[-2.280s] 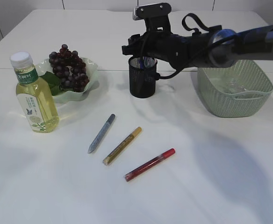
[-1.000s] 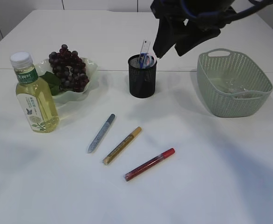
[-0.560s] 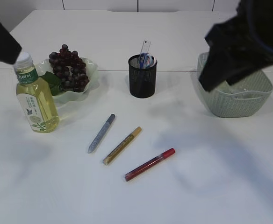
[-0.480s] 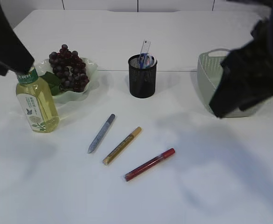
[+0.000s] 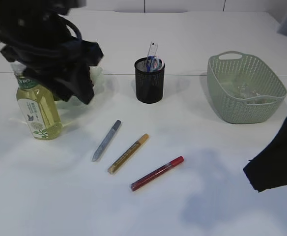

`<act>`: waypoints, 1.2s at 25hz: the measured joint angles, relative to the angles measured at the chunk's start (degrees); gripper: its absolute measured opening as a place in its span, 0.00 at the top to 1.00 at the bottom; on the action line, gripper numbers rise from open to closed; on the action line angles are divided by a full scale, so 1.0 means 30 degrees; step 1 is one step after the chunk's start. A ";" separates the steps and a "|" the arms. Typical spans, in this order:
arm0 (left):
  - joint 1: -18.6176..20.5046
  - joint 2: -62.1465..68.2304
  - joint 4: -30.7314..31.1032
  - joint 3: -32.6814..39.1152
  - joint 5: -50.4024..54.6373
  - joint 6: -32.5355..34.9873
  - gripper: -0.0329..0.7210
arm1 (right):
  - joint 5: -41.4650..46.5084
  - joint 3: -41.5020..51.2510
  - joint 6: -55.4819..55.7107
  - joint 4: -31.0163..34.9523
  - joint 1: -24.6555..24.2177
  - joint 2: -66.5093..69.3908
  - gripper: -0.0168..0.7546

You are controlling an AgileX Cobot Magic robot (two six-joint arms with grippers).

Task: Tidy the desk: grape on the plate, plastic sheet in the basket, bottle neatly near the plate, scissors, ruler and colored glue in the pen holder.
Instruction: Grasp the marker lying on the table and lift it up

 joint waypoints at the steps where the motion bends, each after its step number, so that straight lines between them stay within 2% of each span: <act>1: 0.0000 0.0900 0.0085 -0.0460 0.0014 0.0000 0.55 | 0.0000 0.0000 -0.0071 0.0103 0.0000 -0.0151 0.44; 9: 0.0000 0.6947 0.0746 -0.3949 0.0045 -0.0072 0.55 | 0.0000 0.0000 -0.0200 0.0282 0.0000 -0.0248 0.44; 13: 0.0126 0.8948 0.1733 -0.4610 -0.0063 -0.0687 0.55 | 0.0000 0.0000 -0.0200 0.0439 0.0000 -0.0248 0.44; 22: 0.1735 1.0049 0.1884 -0.4657 -0.0150 -0.1318 0.51 | 0.0000 0.0000 -0.0240 0.0973 0.0000 -0.0248 0.44; 30: 0.1827 1.1385 0.1489 -0.6084 -0.0186 -0.1280 0.51 | 0.0000 0.0000 -0.0240 0.0985 0.0000 -0.0248 0.44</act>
